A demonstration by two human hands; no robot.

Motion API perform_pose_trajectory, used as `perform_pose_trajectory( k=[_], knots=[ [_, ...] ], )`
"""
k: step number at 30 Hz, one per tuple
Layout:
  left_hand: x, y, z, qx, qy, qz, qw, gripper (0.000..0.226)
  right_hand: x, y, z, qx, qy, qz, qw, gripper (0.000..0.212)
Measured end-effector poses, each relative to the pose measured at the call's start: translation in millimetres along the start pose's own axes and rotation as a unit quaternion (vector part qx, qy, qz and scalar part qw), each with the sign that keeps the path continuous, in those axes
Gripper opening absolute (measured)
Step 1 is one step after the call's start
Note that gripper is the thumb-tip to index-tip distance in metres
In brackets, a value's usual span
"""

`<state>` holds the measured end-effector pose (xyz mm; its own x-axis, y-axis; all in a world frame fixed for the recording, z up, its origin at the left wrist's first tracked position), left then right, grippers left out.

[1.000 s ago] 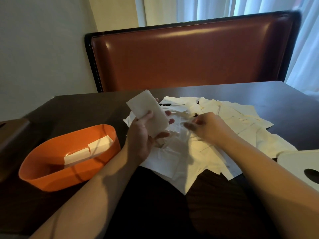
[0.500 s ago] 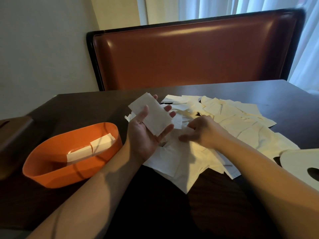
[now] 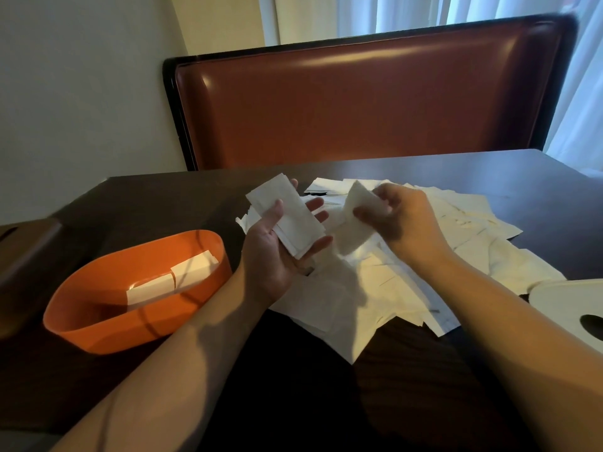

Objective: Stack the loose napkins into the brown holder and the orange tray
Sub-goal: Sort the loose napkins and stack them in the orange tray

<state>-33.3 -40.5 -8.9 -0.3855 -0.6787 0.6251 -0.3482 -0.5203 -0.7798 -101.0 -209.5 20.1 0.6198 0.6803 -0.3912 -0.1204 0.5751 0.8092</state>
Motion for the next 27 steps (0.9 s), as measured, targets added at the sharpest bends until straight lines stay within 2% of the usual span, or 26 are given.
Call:
perform_pose_trajectory(
  k=[2, 4, 9, 13, 16, 19, 22, 23, 25, 27],
  knots=[
    [1.7, -0.4, -0.5, -0.001, -0.009, 0.006, 1.000, 0.029, -3.0, 2.2, 0.2, 0.010, -0.022, 0.076, 0.997, 0.016],
    [2.3, 0.0, -1.1, -0.012, -0.018, 0.013, 1.000, 0.022, -6.3, 5.0, 0.0, 0.023, -0.025, 0.146, 0.989, 0.009],
    [1.7, -3.7, 0.4, 0.017, -0.023, 0.061, 0.998, 0.030, -6.1, 6.6, 1.3, 0.080, 0.016, 0.323, 0.943, 0.019],
    [0.9, -2.8, 1.3, 0.024, -0.031, 0.069, 0.997, 0.032, -0.1, -15.0, 0.7, 0.139, 0.050, 0.160, 0.976, 0.016],
    [1.3, -2.3, 1.6, 0.027, -0.030, 0.079, 0.996, 0.029, 1.0, -32.4, -0.8, 0.198, 0.054, 0.072, 0.976, 0.015],
    [0.8, -0.3, 1.4, 0.013, -0.025, 0.109, 0.994, 0.028, -3.5, -23.8, 0.2, 0.142, 0.021, 0.021, 0.989, 0.013],
    [-1.3, 1.3, 2.2, 0.001, -0.033, 0.151, 0.988, 0.030, -5.2, -8.2, 1.8, 0.087, 0.034, 0.140, 0.986, 0.020],
    [-1.5, 1.3, 2.7, -0.003, -0.030, 0.156, 0.987, 0.029, -4.7, -2.7, 1.4, 0.085, 0.057, 0.216, 0.971, 0.022],
    [-0.5, -1.3, 2.1, -0.011, -0.022, 0.166, 0.986, 0.025, -2.8, 9.4, -2.0, 0.108, 0.117, 0.372, 0.915, 0.023],
    [0.6, -2.0, 0.9, -0.030, -0.009, 0.179, 0.983, 0.026, -1.2, 17.4, -7.1, 0.127, 0.164, 0.443, 0.872, 0.021]
  ],
)
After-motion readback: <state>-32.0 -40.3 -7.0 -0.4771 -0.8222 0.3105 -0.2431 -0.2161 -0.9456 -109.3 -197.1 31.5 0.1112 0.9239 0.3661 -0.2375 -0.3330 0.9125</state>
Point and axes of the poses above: each hand's wrist, its own z-axis towards the middle knuckle, its own x-axis out of the palm, y = z × x, the point moved 5 cm from there along z, towards the middle knuckle, and after that the axes turned 3 degrees about -y, right-handed, at the moved point
